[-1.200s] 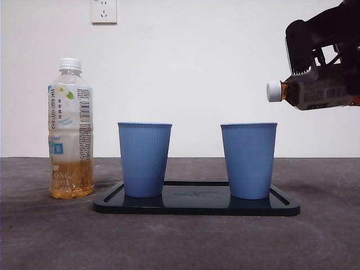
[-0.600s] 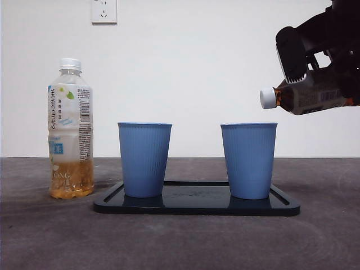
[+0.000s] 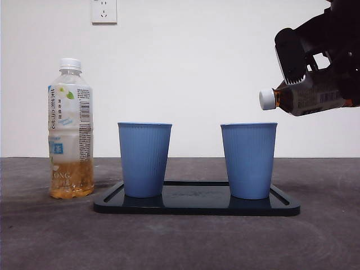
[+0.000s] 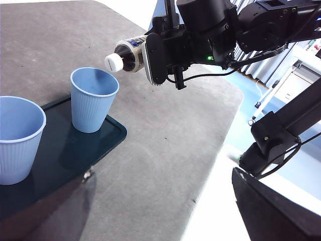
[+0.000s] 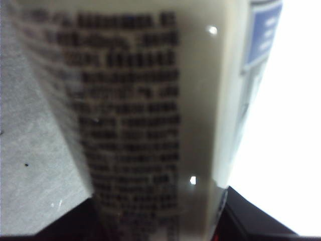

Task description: Pour the drink into the cup

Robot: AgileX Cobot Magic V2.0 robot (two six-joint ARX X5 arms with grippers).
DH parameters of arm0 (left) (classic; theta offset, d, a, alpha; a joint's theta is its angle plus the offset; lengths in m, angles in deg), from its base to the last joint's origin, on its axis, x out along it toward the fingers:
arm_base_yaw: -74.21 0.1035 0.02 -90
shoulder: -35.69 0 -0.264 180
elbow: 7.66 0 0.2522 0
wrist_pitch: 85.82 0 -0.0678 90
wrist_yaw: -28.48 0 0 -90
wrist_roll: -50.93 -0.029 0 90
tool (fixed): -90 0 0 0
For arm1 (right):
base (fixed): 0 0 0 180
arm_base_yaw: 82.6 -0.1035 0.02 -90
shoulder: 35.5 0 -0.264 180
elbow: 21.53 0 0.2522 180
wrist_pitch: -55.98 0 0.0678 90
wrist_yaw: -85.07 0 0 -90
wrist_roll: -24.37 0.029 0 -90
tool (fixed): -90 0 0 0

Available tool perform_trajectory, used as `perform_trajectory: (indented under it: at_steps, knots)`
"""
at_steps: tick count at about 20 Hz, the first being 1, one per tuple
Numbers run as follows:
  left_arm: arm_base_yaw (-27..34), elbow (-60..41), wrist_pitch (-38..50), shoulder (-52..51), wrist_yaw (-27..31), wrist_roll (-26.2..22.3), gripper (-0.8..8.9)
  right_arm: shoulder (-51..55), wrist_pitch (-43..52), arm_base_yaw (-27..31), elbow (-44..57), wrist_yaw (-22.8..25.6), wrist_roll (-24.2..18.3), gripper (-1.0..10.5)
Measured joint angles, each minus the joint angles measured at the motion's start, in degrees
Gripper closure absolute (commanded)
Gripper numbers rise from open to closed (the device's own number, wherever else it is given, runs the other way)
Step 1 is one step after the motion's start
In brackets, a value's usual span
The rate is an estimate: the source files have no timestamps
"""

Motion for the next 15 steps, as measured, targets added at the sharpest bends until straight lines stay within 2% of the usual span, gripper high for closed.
perform_trajectory:
  at_steps: [9,12,15]
  knots:
    - [0.00,0.00,0.00,0.00,0.00,0.00,3.77,0.00,0.00,0.00,0.00,0.00,0.76,8.6]
    - [0.00,0.00,0.00,0.00,0.00,0.00,3.77,0.02,-0.04,0.00,0.00,-0.07,4.87,8.6]
    - [0.00,0.00,0.00,0.00,0.02,0.00,3.77,1.16,-2.32,0.11,-0.31,-4.13,12.83,8.6]
